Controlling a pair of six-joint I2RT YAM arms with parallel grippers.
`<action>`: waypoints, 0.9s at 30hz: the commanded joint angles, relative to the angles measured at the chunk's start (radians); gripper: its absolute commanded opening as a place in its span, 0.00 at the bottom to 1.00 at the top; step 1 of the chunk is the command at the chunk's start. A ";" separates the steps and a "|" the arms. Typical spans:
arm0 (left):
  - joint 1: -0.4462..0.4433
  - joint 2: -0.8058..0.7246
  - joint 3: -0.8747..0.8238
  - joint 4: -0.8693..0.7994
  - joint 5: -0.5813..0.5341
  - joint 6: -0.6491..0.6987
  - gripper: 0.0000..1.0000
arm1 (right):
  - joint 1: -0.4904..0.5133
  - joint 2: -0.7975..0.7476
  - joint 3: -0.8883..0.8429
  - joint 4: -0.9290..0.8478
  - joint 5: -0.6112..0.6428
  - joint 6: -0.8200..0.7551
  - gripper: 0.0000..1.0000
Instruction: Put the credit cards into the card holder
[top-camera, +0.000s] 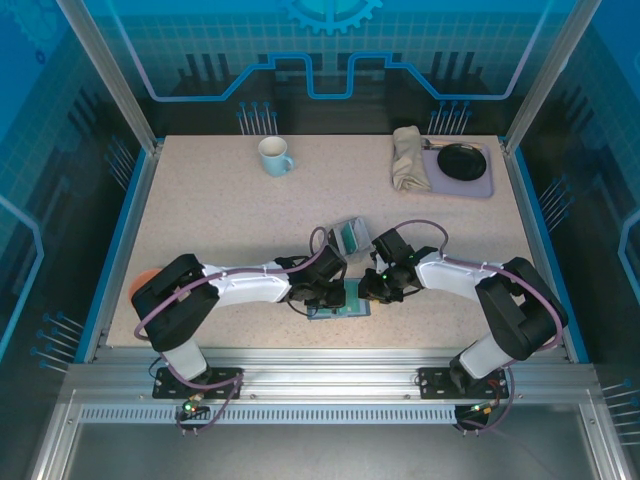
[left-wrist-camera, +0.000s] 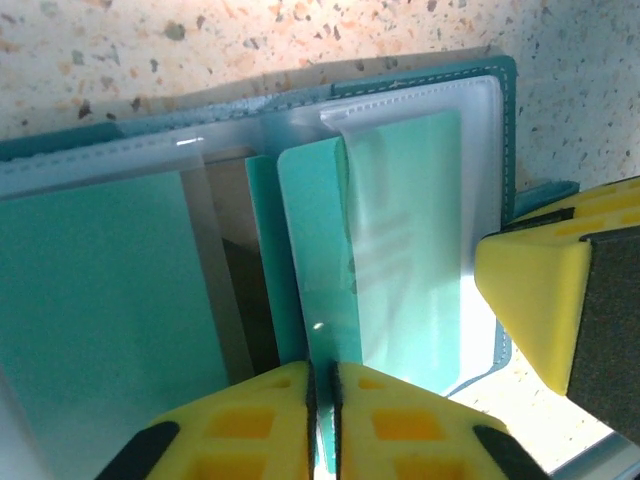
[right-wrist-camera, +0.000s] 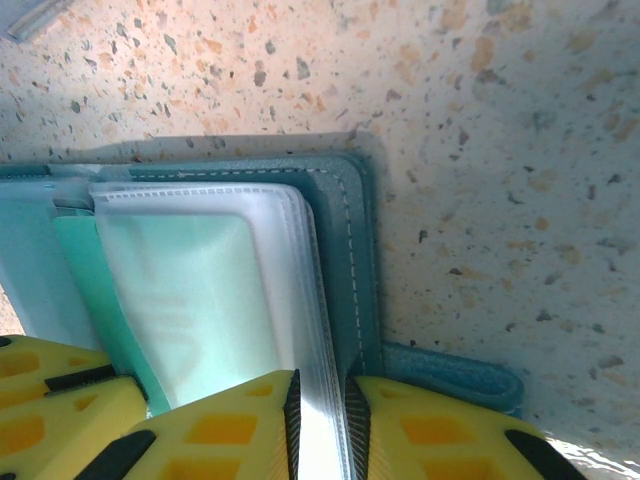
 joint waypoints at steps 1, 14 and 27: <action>-0.010 0.001 0.009 -0.019 0.020 0.021 0.10 | 0.000 0.040 -0.041 0.006 0.021 0.006 0.23; -0.011 0.070 0.048 0.025 0.068 0.014 0.10 | 0.000 0.026 -0.056 0.033 -0.003 0.015 0.23; -0.010 -0.136 -0.024 -0.089 -0.083 -0.015 0.35 | -0.001 -0.091 -0.018 -0.057 0.066 -0.007 0.27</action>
